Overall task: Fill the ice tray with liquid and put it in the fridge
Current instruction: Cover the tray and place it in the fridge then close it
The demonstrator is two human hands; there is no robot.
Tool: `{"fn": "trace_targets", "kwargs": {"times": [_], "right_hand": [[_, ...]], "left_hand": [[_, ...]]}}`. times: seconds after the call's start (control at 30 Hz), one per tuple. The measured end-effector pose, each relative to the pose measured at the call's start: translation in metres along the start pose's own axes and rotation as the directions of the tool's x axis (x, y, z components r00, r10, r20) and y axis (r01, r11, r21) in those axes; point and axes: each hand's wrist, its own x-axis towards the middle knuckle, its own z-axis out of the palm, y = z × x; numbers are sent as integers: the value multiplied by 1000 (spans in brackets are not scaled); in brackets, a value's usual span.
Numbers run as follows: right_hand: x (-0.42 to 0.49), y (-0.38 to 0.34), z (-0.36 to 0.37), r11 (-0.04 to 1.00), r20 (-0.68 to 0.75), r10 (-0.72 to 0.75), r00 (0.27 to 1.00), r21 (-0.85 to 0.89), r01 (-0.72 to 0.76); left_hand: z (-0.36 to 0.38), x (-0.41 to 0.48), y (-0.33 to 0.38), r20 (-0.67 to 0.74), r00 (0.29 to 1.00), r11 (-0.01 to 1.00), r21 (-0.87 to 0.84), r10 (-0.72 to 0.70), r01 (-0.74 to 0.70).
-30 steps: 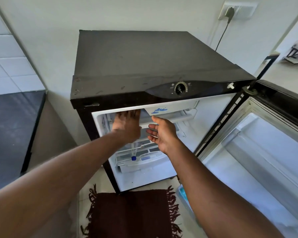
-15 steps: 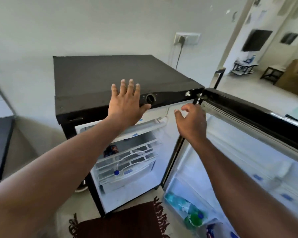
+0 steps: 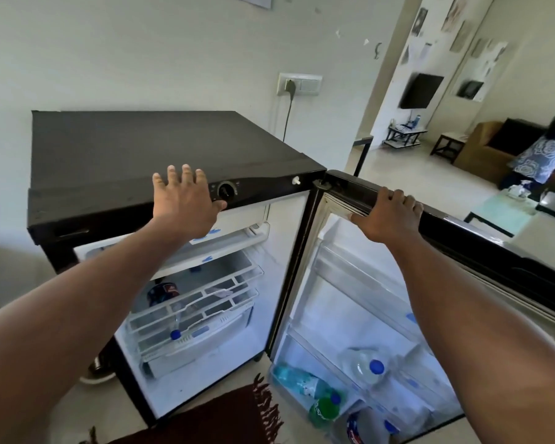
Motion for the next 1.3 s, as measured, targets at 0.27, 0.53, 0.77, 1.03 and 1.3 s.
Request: {"fn": "trace_targets", "kwargs": {"times": [0.27,0.53,0.77,1.03,1.3], "right_hand": [[-3,-13,-12,996,47,32,998,-83,-28],[-22,-54,-44,983,176,85,981,-177,-53],[-54,-103,-65,963,266,10,964,-263,63],[-66,-159,-73,1000,307,-24,952,0,25],[-79,-204,-64,973,191,-188,963,168,157]], "left_hand": [[-2,-1,1,30,1000,1000,12,-5,5],[-9,3,6,134,990,996,-67,-47,56],[-11,5,0,157,987,988,-146,-20,44],[-19,7,-10,223,974,977,-212,40,8],[-53,-6,-49,422,869,773,-630,259,75]]}}
